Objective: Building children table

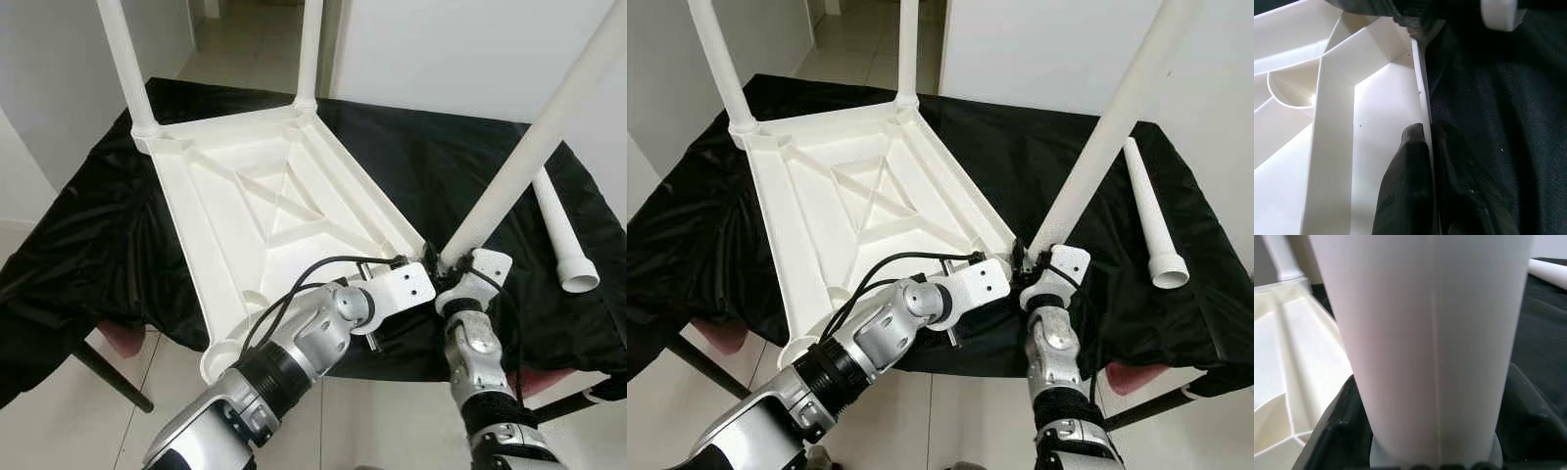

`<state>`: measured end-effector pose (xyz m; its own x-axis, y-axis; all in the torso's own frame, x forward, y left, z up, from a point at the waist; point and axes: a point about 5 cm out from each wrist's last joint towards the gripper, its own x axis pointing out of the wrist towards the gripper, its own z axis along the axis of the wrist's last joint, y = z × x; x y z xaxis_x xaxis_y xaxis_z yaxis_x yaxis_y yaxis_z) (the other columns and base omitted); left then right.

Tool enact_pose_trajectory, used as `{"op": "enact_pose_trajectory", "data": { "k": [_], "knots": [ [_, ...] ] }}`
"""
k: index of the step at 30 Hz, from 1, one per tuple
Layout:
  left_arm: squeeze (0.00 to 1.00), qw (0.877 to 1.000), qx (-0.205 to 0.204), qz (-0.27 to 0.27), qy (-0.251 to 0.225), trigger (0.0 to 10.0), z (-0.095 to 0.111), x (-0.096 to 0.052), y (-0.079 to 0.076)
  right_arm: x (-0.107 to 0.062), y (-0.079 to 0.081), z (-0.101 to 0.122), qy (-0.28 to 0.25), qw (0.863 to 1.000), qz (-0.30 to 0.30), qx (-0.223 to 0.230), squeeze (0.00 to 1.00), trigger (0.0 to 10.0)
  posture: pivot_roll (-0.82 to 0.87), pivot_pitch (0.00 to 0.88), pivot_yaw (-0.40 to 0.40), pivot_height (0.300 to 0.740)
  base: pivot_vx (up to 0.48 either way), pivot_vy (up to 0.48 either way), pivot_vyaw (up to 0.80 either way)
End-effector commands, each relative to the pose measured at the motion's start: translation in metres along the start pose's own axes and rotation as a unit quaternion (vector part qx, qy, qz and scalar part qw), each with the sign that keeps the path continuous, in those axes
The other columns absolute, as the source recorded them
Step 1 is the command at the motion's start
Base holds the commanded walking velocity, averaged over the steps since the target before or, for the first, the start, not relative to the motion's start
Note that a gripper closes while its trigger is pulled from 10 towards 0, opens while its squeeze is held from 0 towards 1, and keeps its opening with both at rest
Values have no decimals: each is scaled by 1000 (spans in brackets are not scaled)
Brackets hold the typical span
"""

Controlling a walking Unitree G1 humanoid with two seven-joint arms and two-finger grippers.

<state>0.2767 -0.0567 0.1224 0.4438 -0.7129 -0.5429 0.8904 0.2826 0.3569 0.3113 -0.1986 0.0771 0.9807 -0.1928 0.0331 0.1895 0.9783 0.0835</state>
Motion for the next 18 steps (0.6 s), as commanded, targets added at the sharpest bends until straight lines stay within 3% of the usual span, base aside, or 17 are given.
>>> {"op": "enact_pose_trajectory", "data": {
  "k": [1, 3, 4, 11, 12, 13, 14, 18],
  "knots": [
    [0, 1000, 19, -21, -4, 10000, 6, 4, -11, -18, -4, -45, 134, 990, -54, -4, 0, 10000, -10, 7, -20, 740, 0, 0, 0],
    [0, 1000, 19, -20, -4, 10000, 6, 4, -11, -16, -1, -45, 140, 988, -69, -2, 0, 10000, -10, 6, -21, 740, 0, 0, 0],
    [0, 1000, 20, -19, -4, 10000, 6, 4, -10, -12, 8, -45, 146, 986, -82, 8, 0, 10000, -3, 0, -24, 740, 0, 0, 0],
    [0, 1000, 19, -16, -3, 10000, 6, 4, -9, -12, 14, -46, 150, 985, -79, 7, 0, 10000, 2, 0, -27, 740, 0, 0, 0],
    [0, 1000, 19, -15, -3, 10000, 6, 4, -9, -12, 13, -46, 152, 985, -78, 8, 141, 10000, 2, 0, -27, 740, 0, 0, 0],
    [0, 1000, 19, -15, -3, 10000, 6, 4, -9, -12, 12, -46, 153, 985, -80, 6, 804, 10000, 2, 0, -27, 740, 0, 0, 0],
    [0, 1000, 20, -14, -3, 10000, 6, 4, -9, -12, 11, -46, 153, 985, -79, 8, 1000, 10000, 1, 0, -26, 740, 0, 0, 0],
    [0, 1000, 20, -14, -4, 10000, 6, 4, -9, -10, 11, -46, 152, 985, -76, 9, 1000, 10000, 3, 0, -29, 740, 0, 0, 0]
  ]
}}
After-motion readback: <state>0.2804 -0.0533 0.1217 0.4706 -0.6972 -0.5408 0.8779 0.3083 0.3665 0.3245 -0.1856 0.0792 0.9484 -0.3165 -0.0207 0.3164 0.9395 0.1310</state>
